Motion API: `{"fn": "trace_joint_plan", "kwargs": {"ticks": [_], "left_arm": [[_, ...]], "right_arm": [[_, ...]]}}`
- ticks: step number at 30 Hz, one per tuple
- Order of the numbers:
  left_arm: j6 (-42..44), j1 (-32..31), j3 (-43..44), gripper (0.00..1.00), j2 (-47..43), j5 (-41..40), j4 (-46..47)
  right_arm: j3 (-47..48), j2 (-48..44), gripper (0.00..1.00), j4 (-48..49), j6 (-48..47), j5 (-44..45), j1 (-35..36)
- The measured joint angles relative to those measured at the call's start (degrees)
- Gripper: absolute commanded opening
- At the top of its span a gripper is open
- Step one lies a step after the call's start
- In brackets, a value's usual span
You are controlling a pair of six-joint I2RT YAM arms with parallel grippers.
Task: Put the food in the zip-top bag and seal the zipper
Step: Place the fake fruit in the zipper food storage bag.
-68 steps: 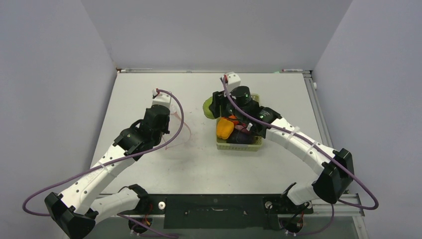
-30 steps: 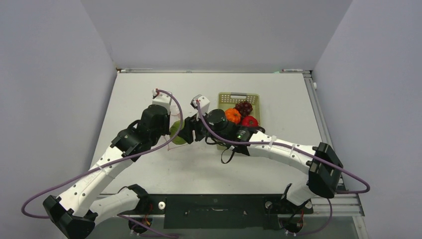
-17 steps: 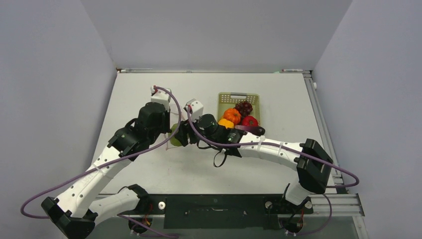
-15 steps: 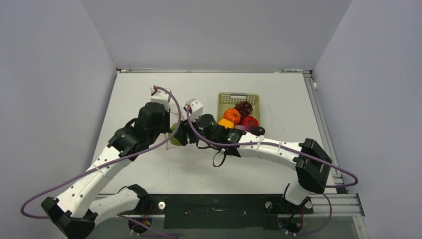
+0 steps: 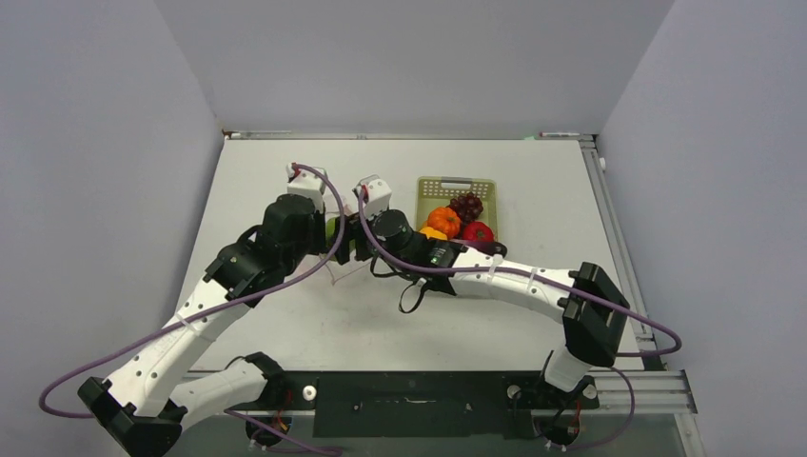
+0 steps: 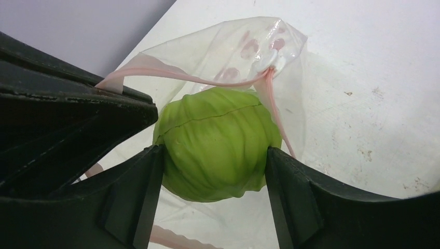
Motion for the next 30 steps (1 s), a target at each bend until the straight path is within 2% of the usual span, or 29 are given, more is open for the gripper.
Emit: {"fn": "trace_joint_plan", "kwargs": {"ticks": [4, 7, 9, 13, 30], "left_arm": [[-0.8, 0.0, 0.1, 0.0, 0.0, 0.0, -0.3], [-1.2, 0.0, 0.5, 0.0, 0.0, 0.2, -0.7], [-1.5, 0.0, 0.8, 0.0, 0.0, 0.2, -0.9], [-2.1, 0.0, 1.0, 0.0, 0.1, 0.0, -0.9], [-2.5, 0.1, 2.3, 0.0, 0.5, -1.8, -1.2]], "right_arm": [[0.9, 1.0, 0.91, 0.2, 0.6, 0.5, 0.1], [0.9, 1.2, 1.0, 0.2, 0.9, 0.7, 0.3], [0.9, 1.2, 0.95, 0.4, 1.0, 0.9, 0.4], [0.9, 1.2, 0.93, 0.5, 1.2, 1.0, 0.4], [-3.6, -11.6, 0.95, -3.2, 1.2, 4.3, 0.4]]}}
